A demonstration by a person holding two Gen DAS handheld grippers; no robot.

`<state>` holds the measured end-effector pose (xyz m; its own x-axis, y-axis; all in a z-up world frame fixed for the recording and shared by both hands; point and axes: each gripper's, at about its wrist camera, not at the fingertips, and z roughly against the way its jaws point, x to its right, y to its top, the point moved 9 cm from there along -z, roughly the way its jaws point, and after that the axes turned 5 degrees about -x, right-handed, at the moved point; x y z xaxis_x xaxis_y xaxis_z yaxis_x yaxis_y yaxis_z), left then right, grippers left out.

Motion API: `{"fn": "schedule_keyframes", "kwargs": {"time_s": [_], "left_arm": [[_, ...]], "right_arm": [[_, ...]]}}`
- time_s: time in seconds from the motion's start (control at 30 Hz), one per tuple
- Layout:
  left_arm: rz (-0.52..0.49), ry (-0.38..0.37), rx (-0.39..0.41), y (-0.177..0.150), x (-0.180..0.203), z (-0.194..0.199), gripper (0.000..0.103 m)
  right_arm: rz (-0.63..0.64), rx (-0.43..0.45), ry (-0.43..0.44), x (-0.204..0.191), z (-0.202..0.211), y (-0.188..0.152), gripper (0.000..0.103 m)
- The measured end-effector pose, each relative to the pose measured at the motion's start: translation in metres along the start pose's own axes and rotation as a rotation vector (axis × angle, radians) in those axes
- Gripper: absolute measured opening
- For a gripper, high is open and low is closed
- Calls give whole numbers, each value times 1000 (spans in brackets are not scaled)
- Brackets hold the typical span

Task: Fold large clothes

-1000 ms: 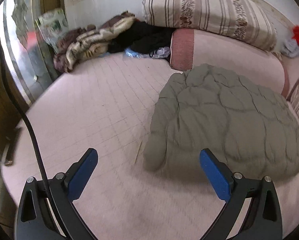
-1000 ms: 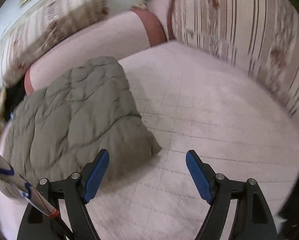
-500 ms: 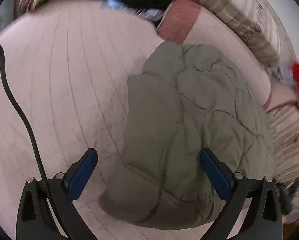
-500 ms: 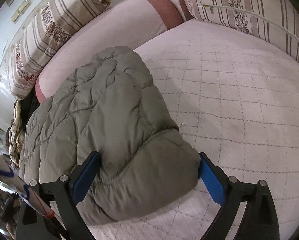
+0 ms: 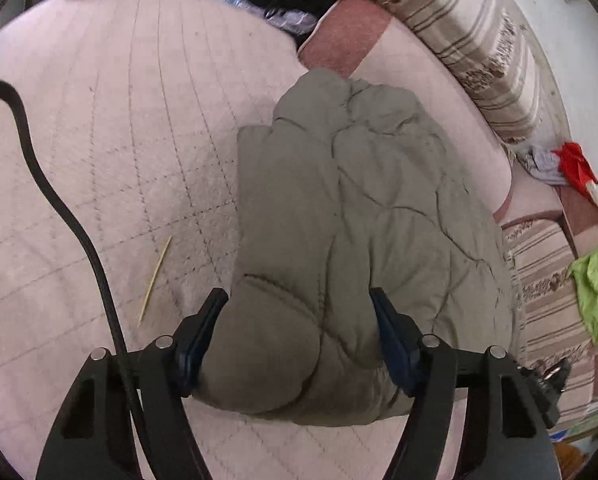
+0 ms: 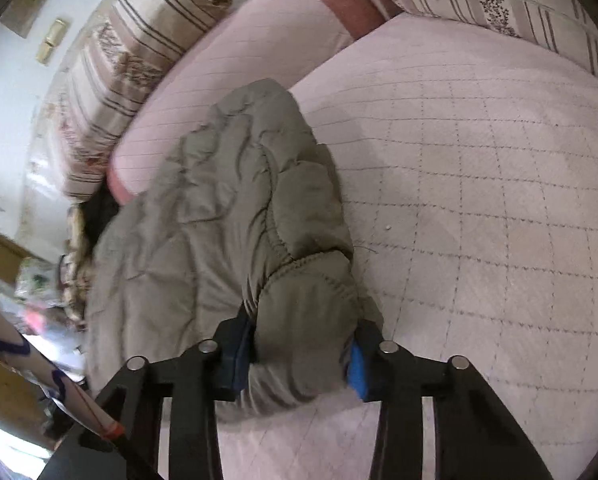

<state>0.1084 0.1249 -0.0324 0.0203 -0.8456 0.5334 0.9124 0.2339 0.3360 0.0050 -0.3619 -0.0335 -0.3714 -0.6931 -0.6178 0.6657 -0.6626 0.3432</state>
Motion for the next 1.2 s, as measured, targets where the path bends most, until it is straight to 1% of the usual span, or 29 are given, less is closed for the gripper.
{"fn": "schedule_keyframes", "kwargs": {"time_s": [0.03, 0.1, 0.13, 0.17, 0.2, 0.23, 0.27, 0.3, 0.33, 0.4, 0.5, 0.57, 0.63, 0.7, 0.77, 0.83, 0.9, 0.97, 1.13, 1.2], "left_arm": [[-22, 18, 7, -3, 2, 3, 71], [-52, 59, 29, -2, 0, 6, 71], [-76, 96, 54, -1, 0, 11, 71], [-90, 122, 76, 2, 0, 16, 71], [-110, 160, 115, 4, 1, 25, 71], [-123, 182, 139, 6, 2, 32, 71], [-147, 221, 179, 6, 5, 43, 71], [-164, 253, 212, 8, 7, 51, 71], [-186, 289, 250, 9, 8, 61, 71], [-235, 372, 337, 9, 14, 82, 72], [-257, 463, 426, 7, 20, 102, 76], [-252, 495, 457, 5, 24, 111, 77], [-238, 525, 475, 1, 29, 119, 83], [-224, 572, 493, -7, 35, 129, 85], [-228, 601, 522, -16, 43, 139, 86], [-235, 640, 561, -25, 53, 152, 92], [-241, 640, 583, -35, 63, 160, 94], [-247, 627, 591, -44, 73, 166, 97], [-290, 571, 569, -66, 107, 167, 98], [-317, 568, 590, -75, 124, 170, 98]], "right_arm": [[13, 1, -1, -1, 2, -1, 41], [54, 3, -43, 1, 4, -5, 50], [75, 20, -96, 4, 4, -5, 58], [81, 36, -119, 5, 7, -3, 63], [80, 56, -133, 5, 11, 0, 64], [77, 79, -146, 5, 16, 2, 65], [71, 124, -164, 6, 26, 6, 68], [67, 152, -176, 7, 32, 9, 69], [56, 198, -205, 9, 41, 11, 71], [51, 249, -249, 10, 52, 11, 71], [103, 294, -330, 3, 61, 11, 71], [169, 340, -398, -4, 70, 11, 71], [233, 379, -461, -12, 76, 10, 71], [284, 407, -518, -17, 83, 5, 71], [310, 418, -532, -23, 87, 0, 71], [328, 421, -518, -31, 89, -5, 71], [354, 436, -507, -41, 92, -10, 71], [394, 457, -504, -52, 97, -16, 71], [474, 484, -494, -72, 98, -27, 74], [484, 482, -490, -74, 96, -28, 74]]}}
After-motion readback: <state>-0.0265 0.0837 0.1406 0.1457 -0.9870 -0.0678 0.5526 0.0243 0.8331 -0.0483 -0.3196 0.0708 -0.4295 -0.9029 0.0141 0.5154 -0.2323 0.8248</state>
